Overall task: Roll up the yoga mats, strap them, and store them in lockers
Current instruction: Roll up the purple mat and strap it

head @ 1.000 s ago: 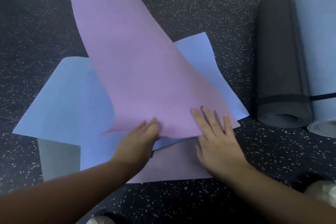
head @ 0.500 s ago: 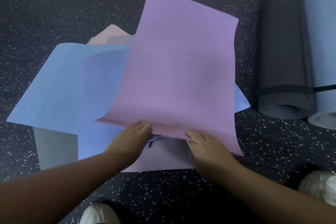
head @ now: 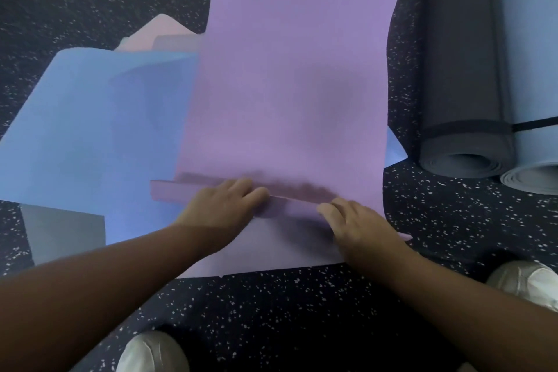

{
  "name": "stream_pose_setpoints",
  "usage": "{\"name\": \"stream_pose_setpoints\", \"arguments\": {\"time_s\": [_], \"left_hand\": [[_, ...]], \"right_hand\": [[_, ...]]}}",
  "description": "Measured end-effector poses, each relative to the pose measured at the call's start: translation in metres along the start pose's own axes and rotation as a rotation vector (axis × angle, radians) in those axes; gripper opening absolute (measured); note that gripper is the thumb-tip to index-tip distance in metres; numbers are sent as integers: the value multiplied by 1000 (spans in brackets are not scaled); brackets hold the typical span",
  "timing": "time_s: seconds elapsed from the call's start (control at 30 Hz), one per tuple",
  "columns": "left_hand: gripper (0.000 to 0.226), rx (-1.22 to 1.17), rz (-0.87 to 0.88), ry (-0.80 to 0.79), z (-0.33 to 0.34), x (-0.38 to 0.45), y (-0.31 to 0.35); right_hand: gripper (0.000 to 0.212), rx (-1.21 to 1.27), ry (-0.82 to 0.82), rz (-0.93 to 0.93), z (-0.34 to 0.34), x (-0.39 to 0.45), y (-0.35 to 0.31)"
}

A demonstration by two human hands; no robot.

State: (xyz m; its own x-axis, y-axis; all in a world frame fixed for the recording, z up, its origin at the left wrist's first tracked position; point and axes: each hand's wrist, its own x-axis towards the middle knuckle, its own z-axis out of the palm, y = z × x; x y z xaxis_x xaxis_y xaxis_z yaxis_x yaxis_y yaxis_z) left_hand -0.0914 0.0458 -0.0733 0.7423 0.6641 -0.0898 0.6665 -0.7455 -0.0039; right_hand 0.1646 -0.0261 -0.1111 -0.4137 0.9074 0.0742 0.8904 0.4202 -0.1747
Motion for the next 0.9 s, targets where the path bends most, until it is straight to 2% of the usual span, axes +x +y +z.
{"name": "stream_pose_setpoints", "arguments": {"time_s": [0.13,0.23,0.37,0.43,0.5,0.63,0.7,0.83,0.9], "left_hand": [[26,90,3,58,14,1,0],[24,155,-15,151,24,3,-2],[23,179,-17,159,31,5,0],[35,140,-58,88,37,3,2],[52,92,-77,31,43,-2,3],[68,45,-47,19,51,-20,4],[66,27,-9,63,55,-29,6],[41,124,119,226,58,-33,3],[43,219,179,270,56,-31,0]], "right_hand": [[52,-145,42,28,6,-1,3],[48,-289,80,66,4,6,1],[45,-241,-8,166,10,14,-8],[46,-194,-80,198,12,17,-13],[65,-147,-141,199,16,16,-17],[69,-128,-127,125,21,6,-22],[68,-98,-121,93,20,2,-25],[59,-125,-88,66,24,1,-29],[59,-131,-67,80,27,1,-28]]}}
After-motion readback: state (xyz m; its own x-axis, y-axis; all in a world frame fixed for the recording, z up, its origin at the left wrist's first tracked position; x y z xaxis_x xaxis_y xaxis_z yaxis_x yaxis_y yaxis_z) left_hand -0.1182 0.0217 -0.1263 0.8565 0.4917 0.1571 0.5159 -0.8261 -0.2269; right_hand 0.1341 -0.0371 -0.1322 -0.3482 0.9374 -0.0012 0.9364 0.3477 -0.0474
